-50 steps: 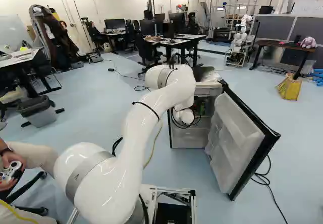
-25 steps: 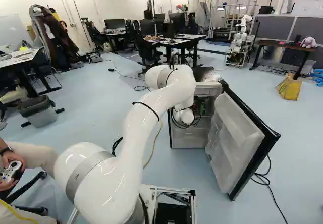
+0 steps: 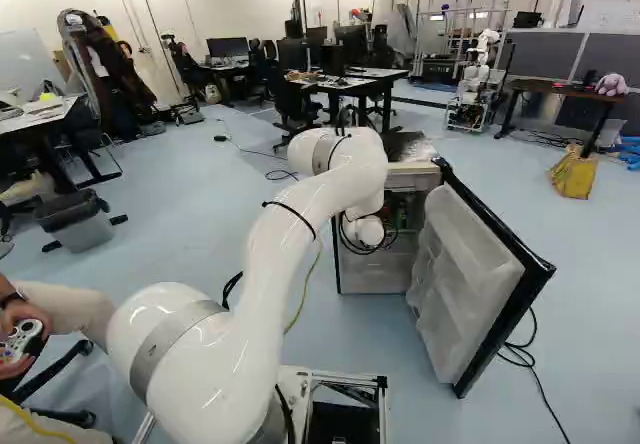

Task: Grab a drink from the fridge

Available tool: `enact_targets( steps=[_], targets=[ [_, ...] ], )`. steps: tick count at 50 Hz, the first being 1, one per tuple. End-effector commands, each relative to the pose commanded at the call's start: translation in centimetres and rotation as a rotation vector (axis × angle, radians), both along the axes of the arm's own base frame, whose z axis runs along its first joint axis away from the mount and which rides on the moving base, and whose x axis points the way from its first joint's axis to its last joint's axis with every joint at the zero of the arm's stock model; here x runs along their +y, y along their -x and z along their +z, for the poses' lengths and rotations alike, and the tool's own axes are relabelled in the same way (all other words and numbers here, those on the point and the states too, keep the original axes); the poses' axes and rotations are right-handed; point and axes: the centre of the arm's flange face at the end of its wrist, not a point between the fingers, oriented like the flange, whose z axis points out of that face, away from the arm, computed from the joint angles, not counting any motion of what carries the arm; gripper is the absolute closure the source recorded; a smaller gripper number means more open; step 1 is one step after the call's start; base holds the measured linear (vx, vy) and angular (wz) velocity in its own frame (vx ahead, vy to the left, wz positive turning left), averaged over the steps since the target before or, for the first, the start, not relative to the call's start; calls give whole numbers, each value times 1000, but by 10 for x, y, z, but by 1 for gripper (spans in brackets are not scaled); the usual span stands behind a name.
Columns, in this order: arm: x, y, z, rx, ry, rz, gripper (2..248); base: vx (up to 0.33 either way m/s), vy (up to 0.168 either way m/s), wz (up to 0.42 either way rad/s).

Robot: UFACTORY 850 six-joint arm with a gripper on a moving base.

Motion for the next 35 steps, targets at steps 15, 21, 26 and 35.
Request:
enact_targets(
  steps=[15, 21, 26, 35],
  targets=[
    [0, 13, 4, 19, -8, -7, 157, 0, 0, 0],
    [0, 18, 5, 28, -12, -10, 157, 0, 0, 0],
    [1, 23, 6, 35, -15, -13, 157, 0, 0, 0],
    [1, 32, 10, 47, -21, -19, 157, 0, 0, 0]
  ],
)
